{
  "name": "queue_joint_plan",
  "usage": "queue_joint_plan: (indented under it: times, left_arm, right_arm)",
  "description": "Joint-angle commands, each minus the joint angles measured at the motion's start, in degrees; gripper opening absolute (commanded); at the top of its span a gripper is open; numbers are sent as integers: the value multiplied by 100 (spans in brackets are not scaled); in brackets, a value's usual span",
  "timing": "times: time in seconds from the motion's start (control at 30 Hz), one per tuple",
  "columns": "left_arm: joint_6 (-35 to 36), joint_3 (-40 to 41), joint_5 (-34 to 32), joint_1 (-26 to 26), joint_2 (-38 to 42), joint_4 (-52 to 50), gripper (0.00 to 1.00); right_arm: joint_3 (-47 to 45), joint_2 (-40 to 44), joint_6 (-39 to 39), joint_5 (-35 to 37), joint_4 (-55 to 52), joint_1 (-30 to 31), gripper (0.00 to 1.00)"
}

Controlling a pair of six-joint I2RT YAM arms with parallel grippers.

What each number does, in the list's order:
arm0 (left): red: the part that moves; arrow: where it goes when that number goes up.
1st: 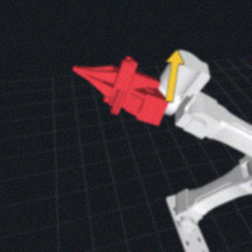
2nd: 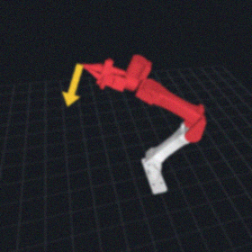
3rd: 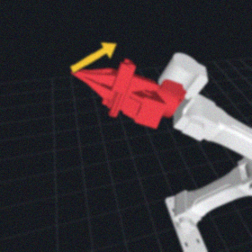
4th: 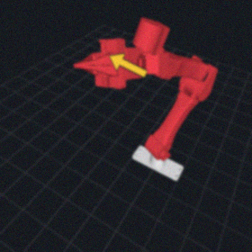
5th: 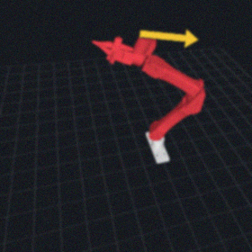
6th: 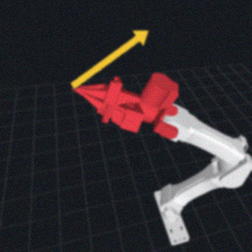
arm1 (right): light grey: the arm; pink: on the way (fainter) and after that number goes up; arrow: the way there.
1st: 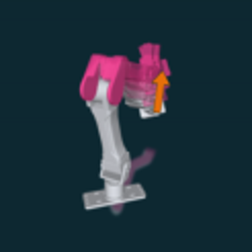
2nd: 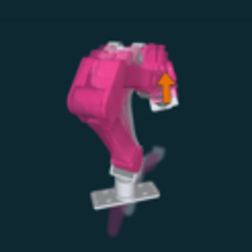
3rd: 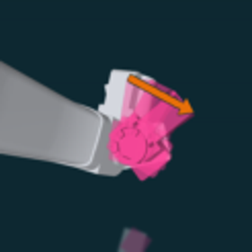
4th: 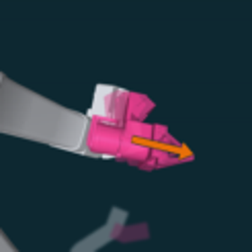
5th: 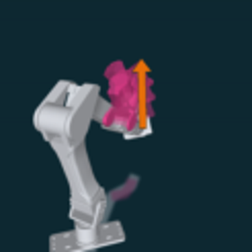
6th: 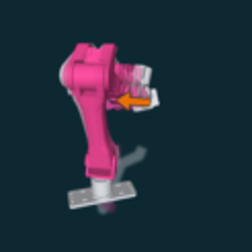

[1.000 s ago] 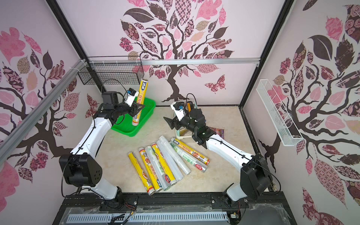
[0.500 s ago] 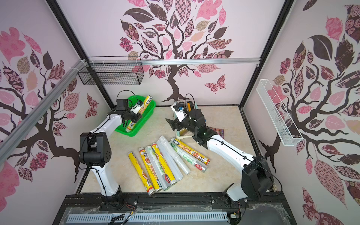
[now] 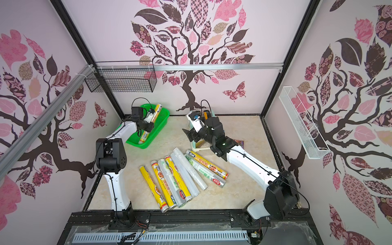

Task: Put the plastic wrap into the basket
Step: Move the basket to the center of the board.

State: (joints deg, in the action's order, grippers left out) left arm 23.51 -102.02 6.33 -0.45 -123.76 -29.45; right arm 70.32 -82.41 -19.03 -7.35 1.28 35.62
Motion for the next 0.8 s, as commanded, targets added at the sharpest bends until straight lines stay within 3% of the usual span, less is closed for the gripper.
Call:
queue_joint_plan:
  times: [0.0, 0.3, 0.5, 0.67, 0.77]
  left_arm:
    - [-738, -326, 430, 34, -198, -635, 39]
    - [-1283, -533, 853, 466, -403, -1448, 39]
    - [-2172, -720, 1131, 512, -544, -1625, 39]
    - [-2510, -872, 512, 525, -478, -1758, 39]
    - [-2408, -878, 457, 516, -292, -1863, 39]
  right_arm:
    - [289, 9, -41, 216, -227, -82, 85]
    - [312, 95, -119, 514, -541, -160, 85]
    - [339, 120, -128, 577, -617, -169, 85]
    - [305, 172, -238, 576, -689, -161, 85]
    - [246, 200, -233, 546, -693, -173, 85]
